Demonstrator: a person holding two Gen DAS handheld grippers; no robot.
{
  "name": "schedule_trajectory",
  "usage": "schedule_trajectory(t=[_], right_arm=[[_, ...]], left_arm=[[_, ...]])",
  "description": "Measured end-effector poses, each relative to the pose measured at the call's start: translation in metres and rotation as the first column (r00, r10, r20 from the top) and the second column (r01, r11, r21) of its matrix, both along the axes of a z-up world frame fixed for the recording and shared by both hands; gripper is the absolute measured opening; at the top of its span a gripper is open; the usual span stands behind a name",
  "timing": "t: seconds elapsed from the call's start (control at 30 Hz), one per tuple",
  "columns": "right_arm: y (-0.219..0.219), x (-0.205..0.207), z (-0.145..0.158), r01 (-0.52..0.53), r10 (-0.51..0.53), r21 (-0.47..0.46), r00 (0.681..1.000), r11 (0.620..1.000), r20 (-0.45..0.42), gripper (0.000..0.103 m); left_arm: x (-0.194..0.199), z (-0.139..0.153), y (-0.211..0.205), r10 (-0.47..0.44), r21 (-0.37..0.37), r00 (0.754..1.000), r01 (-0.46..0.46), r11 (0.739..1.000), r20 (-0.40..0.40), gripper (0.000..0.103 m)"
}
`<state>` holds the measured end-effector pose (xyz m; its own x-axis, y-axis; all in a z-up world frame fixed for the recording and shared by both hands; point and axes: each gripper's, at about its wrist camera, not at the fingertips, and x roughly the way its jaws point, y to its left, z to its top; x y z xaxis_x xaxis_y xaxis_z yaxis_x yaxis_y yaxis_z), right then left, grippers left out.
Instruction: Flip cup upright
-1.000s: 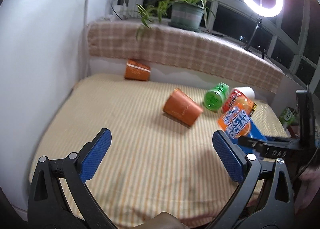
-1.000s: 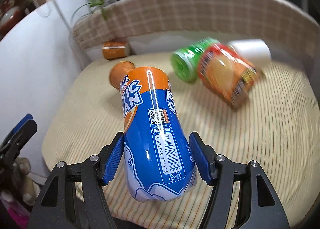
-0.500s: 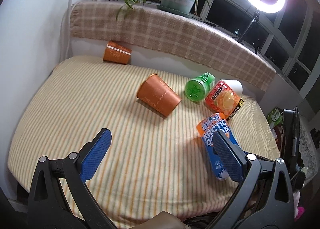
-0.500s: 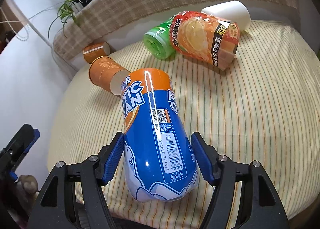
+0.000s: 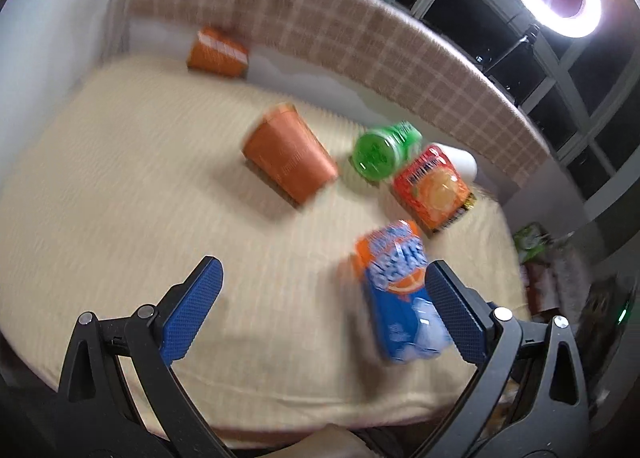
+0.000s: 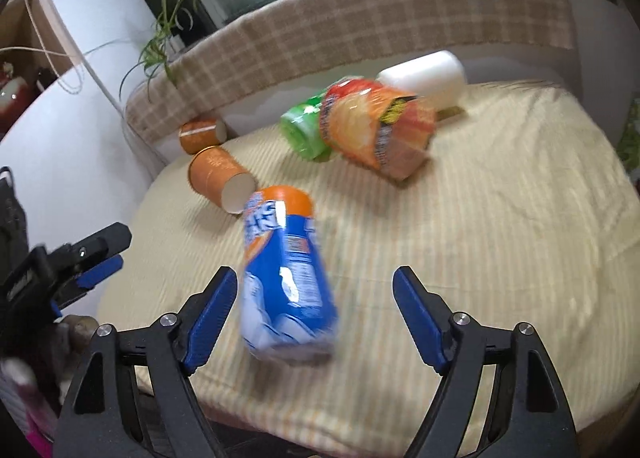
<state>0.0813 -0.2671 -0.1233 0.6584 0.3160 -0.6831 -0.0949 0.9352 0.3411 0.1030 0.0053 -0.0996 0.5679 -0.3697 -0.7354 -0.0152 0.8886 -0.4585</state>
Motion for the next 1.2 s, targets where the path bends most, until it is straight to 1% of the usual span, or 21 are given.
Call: schedule_trajectory(t=[0.1,0.17,0.23,0.37,0.4,0.5,0.6,0.67,0.7,0.77,0.8,0.9,0.97,1.07,1.2], right_arm=[[-0.016,-0.011,0.001,0.027,-0.027,-0.003,1.0,1.0,0.007,0.08],[-0.024,-0.017,0.001,0.037,-0.037,-0.001,0.999,0.999,0.005,0.08],[-0.032,-0.024,0.001,0.051,-0.051,0.0,0.999,0.999,0.004,0.08],[-0.046,-0.032,0.001,0.079,-0.079,0.008,0.997,0.997,0.01,0.08],[-0.048,-0.033,0.0,0.085,-0.085,0.007,0.996,0.996,0.01,0.08],[-0.057,-0.038,-0.001,0.104,-0.104,0.01,0.994,0.995,0.012,0.08],[-0.063,-0.04,-0.004,0.115,-0.115,0.011,0.993,0.993,0.008,0.08],[-0.066,-0.039,-0.007,0.12,-0.12,0.009,0.993,0.993,0.002,0.08],[-0.067,-0.039,-0.009,0.124,-0.124,0.008,0.992,0.992,0.0,0.08],[-0.069,-0.037,-0.012,0.129,-0.129,0.001,0.992,0.992,-0.005,0.08],[-0.071,-0.038,-0.013,0.131,-0.131,0.001,0.991,0.991,-0.006,0.08],[-0.076,-0.036,-0.016,0.147,-0.147,0.011,0.989,0.989,-0.014,0.08],[-0.078,-0.036,-0.016,0.156,-0.155,0.012,0.988,0.988,-0.016,0.08],[-0.08,-0.037,-0.016,0.157,-0.157,0.012,0.988,0.988,-0.016,0.08],[-0.08,-0.038,-0.017,0.16,-0.16,0.009,0.987,0.987,-0.018,0.08]], left_arm=[[0.012,-0.012,-0.008,-0.01,-0.117,0.996,0.0,0.993,-0.091,0.101],[0.019,-0.018,-0.017,-0.018,-0.168,0.99,-0.006,0.986,-0.137,0.098],[0.03,-0.026,-0.029,-0.028,-0.201,0.983,-0.009,0.98,-0.184,0.094],[0.046,-0.04,-0.051,-0.065,-0.217,0.969,0.012,0.976,-0.24,0.089],[0.049,-0.045,-0.056,-0.071,-0.215,0.965,0.015,0.976,-0.253,0.086],[0.058,-0.055,-0.067,-0.079,-0.202,0.958,0.022,0.979,-0.276,0.085],[0.064,-0.063,-0.069,-0.074,-0.202,0.952,0.013,0.979,-0.298,0.085],[0.069,-0.069,-0.07,-0.075,-0.209,0.946,0.007,0.978,-0.316,0.083],[0.07,-0.071,-0.071,-0.077,-0.208,0.943,0.008,0.978,-0.324,0.08],[0.071,-0.073,-0.074,-0.086,-0.204,0.94,0.018,0.979,-0.33,0.077],[0.071,-0.073,-0.075,-0.088,-0.201,0.94,0.021,0.979,-0.33,0.073],[0.07,-0.072,-0.079,-0.107,-0.202,0.942,0.043,0.978,-0.319,0.064],[0.07,-0.068,-0.081,-0.107,-0.179,0.948,0.054,0.982,-0.301,0.064],[0.068,-0.059,-0.083,-0.114,-0.137,0.961,0.081,0.987,-0.254,0.063],[0.059,-0.043,-0.09,-0.126,-0.068,0.98,0.117,0.991,-0.154,0.062]])
